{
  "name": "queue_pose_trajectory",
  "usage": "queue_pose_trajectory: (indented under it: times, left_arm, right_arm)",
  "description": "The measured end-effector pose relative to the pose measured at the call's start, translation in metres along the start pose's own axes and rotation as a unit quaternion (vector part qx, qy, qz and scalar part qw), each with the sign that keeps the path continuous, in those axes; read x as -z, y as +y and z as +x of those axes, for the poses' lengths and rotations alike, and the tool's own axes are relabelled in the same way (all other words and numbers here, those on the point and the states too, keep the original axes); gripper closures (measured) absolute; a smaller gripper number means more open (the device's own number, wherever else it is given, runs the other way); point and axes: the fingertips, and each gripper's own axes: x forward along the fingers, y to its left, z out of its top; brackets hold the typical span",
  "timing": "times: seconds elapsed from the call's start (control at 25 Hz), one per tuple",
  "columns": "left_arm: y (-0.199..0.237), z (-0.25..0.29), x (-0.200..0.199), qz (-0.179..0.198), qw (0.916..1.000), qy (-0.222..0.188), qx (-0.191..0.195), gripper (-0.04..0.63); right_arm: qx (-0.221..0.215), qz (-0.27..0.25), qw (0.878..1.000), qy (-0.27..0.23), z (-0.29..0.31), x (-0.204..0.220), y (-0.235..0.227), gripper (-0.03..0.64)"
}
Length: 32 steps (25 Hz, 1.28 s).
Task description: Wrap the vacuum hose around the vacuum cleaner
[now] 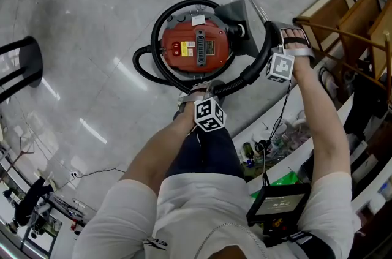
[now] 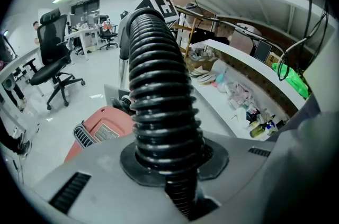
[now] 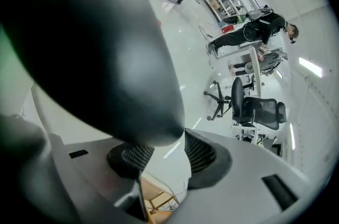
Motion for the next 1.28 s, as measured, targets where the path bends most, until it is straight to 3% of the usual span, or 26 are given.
queue_pose_trajectory:
  times: [0.2, 0.28, 0.36, 0.44, 0.52, 0.56, 0.68, 0.72, 0.76, 0.8, 0.84, 0.92, 1.0, 1.2, 1.28]
  left_arm:
    - [-0.001, -0.002, 0.003, -0.005, 1.0, 0.004, 0.001, 0.517]
    - [0.0, -0.004, 0.005, -0.006, 1.0, 0.006, 0.002, 0.517]
    - [0.001, -0.005, 0.006, -0.006, 1.0, 0.007, 0.001, 0.517]
    - [0.0, -0.005, 0.006, -0.006, 1.0, 0.008, 0.0, 0.517]
    - [0.001, -0.005, 0.005, -0.006, 0.9999, 0.008, 0.0, 0.517]
    - [0.001, -0.005, 0.005, -0.006, 0.9999, 0.008, 0.001, 0.517]
    - [0.0, -0.005, 0.004, -0.006, 0.9999, 0.011, 0.001, 0.517]
    - [-0.001, -0.005, 0.004, -0.005, 0.9999, 0.013, 0.0, 0.517]
    - [-0.002, -0.005, 0.004, -0.004, 0.9999, 0.014, 0.0, 0.517]
    - [-0.003, -0.005, 0.005, -0.004, 0.9999, 0.015, 0.0, 0.517]
    - [-0.003, -0.005, 0.005, -0.003, 0.9999, 0.016, -0.001, 0.517]
    - [-0.003, -0.005, 0.005, -0.002, 0.9999, 0.017, -0.002, 0.517]
    - [-0.004, -0.005, 0.005, -0.001, 0.9998, 0.017, -0.002, 0.517]
    - [-0.007, -0.004, 0.008, 0.005, 0.9997, 0.023, -0.002, 0.517]
    - [-0.01, -0.002, 0.009, 0.009, 0.9996, 0.026, -0.002, 0.515]
  right_arm:
    - [-0.013, 0.055, 0.997, 0.047, -0.009, 0.044, 0.008, 0.457]
    - [-0.025, 0.125, 0.989, 0.069, -0.015, 0.068, 0.015, 0.457]
    - [-0.04, 0.237, 0.968, 0.077, -0.025, 0.086, 0.022, 0.457]
    - [-0.059, 0.37, 0.925, 0.067, -0.038, 0.094, 0.027, 0.457]
    - [-0.087, 0.505, 0.858, 0.034, -0.05, 0.09, 0.027, 0.457]
    - [-0.105, 0.571, 0.814, 0.009, -0.054, 0.084, 0.024, 0.457]
    - [-0.159, 0.732, 0.658, -0.073, -0.065, 0.06, 0.008, 0.457]
    - [-0.171, 0.763, 0.616, -0.093, -0.068, 0.052, 0.0, 0.457]
    - [-0.18, 0.782, 0.587, -0.107, -0.071, 0.045, -0.007, 0.457]
    - [-0.186, 0.792, 0.57, -0.114, -0.072, 0.038, -0.011, 0.456]
    - [-0.19, 0.795, 0.564, -0.116, -0.072, 0.032, -0.013, 0.451]
    - [-0.196, 0.796, 0.562, -0.11, -0.07, 0.022, -0.012, 0.425]
    - [-0.205, 0.803, 0.551, -0.101, -0.068, 0.014, -0.008, 0.392]
    - [-0.244, 0.837, 0.483, -0.08, -0.058, 0.001, 0.007, 0.368]
    - [-0.266, 0.84, 0.469, -0.067, -0.054, -0.005, 0.014, 0.368]
